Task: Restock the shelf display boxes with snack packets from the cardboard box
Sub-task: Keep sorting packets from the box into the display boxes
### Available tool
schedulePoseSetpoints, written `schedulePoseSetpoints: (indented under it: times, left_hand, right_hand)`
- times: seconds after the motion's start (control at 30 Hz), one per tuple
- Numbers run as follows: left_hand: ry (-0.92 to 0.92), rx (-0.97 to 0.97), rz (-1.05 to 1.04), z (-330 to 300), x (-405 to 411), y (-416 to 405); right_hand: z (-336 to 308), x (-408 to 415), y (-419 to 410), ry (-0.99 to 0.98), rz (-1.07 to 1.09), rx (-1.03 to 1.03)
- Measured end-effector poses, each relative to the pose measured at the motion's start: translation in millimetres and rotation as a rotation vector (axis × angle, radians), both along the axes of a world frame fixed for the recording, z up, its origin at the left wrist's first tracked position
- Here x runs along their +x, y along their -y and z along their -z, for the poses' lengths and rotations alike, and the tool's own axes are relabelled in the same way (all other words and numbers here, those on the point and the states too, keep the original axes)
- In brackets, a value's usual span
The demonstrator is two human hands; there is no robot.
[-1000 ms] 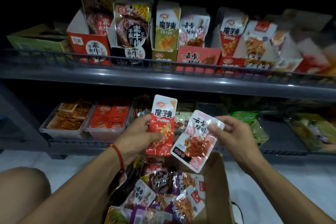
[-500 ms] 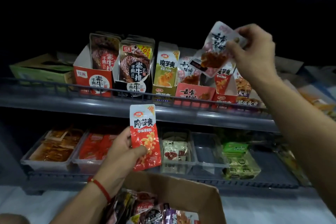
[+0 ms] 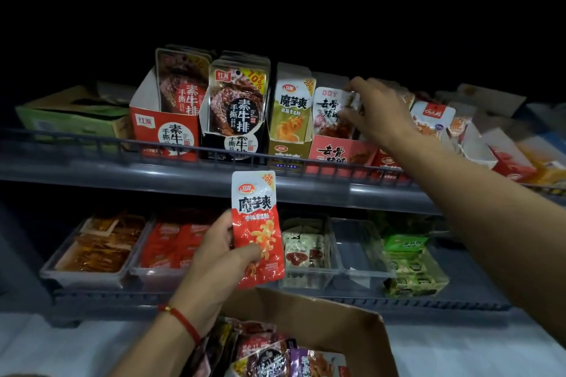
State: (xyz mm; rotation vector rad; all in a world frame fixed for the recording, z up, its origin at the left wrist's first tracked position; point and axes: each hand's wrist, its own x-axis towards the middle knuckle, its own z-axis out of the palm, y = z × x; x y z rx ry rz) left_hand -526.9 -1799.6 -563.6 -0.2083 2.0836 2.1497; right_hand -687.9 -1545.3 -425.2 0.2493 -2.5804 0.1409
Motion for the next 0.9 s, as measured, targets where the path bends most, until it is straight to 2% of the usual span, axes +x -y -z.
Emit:
schedulePoseSetpoints:
  times: [0.13, 0.4, 0.47, 0.53, 0.63, 0.73, 0.83, 0.9]
  left_hand:
    - [0.009, 0.01, 0.013, -1, -2, -2]
    - [-0.002, 0.083, -0.014, -3, -10, -9]
    - [-0.021, 0.109, -0.013, -4, -11, -8]
    - [-0.046, 0.106, 0.025, -6, -8, -9]
    - [-0.113, 0.042, 0.102, -7, -4, -11]
    - [-0.181, -0.054, 0.197, -6, -1, -19]
    - [-0.208, -0.11, 0.219, -1, 2, -25]
    - [-0.25, -0.165, 0.21, 2, 3, -25]
  right_hand:
    - [4, -2, -4, -0.034, -0.016, 0.171]
    - [7, -7, 1, -0.092, 0.066, 0.271]
    - [1, 7, 11, -0.167, 0.006, 0.237]
    - [0, 33, 25, -0.177, -0.168, 0.202]
    - [13, 82, 46, 0.13, -0.419, 0.115]
    - [30, 109, 47, 0.416, -0.466, -0.016]
    - [28, 117, 30, 0.489, -0.489, -0.118]
    - [16, 119, 11, 0.468, -0.44, -0.137]
